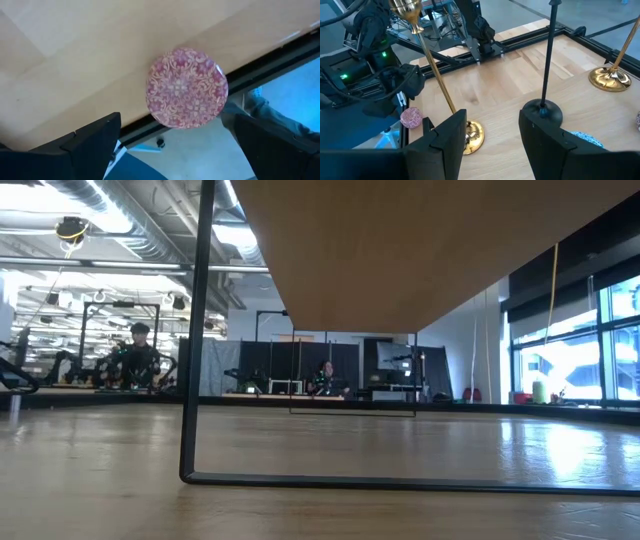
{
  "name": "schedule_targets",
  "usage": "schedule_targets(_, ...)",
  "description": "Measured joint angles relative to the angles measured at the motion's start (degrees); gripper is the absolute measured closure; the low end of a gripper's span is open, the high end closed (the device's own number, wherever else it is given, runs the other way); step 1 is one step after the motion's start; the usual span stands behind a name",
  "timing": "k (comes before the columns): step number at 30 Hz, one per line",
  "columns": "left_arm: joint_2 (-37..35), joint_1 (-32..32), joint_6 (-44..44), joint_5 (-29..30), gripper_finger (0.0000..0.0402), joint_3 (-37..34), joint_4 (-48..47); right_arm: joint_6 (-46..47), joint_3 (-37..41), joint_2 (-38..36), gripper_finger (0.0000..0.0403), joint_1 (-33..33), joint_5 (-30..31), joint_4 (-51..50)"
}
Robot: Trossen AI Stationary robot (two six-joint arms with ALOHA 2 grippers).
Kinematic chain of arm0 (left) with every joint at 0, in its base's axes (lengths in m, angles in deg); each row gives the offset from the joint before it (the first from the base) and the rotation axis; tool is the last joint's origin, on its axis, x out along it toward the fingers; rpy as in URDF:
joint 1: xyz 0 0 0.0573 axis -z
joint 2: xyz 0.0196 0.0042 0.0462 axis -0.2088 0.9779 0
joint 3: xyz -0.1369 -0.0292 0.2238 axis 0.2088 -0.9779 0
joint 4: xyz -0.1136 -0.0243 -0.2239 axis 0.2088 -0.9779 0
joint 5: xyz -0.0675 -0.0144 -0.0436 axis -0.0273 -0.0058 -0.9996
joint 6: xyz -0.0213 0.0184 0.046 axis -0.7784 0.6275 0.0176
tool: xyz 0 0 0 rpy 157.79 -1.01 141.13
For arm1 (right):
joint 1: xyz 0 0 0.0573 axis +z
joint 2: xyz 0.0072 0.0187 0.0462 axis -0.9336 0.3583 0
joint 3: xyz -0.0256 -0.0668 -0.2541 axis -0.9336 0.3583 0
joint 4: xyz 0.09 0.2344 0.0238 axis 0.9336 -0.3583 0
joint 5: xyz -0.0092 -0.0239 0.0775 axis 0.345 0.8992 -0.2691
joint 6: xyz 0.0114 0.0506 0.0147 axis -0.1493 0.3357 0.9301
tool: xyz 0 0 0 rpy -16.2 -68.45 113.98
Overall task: Pick & Place candle stick holders
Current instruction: Put the light pink scented candle on the shelf
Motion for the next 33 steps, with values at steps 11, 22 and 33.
schedule_targets(11,4.63,-0.67,2.09,-1.01,0.0017,0.00,5.24,0.19,0.00,0.00,0.0217,0.02,-0.01,0.09)
schedule_targets(22,7.87,-1.44,5.44,-2.25,0.0017,0.00,5.54,0.19,0.00,0.00,0.0217,0.02,-0.52,0.07)
schedule_targets(33,7.87,-4.49,8.98,-3.63,0.0017,0.00,7.80,-0.03,0.00,0.00,0.0217,0.02,-0.66,0.04)
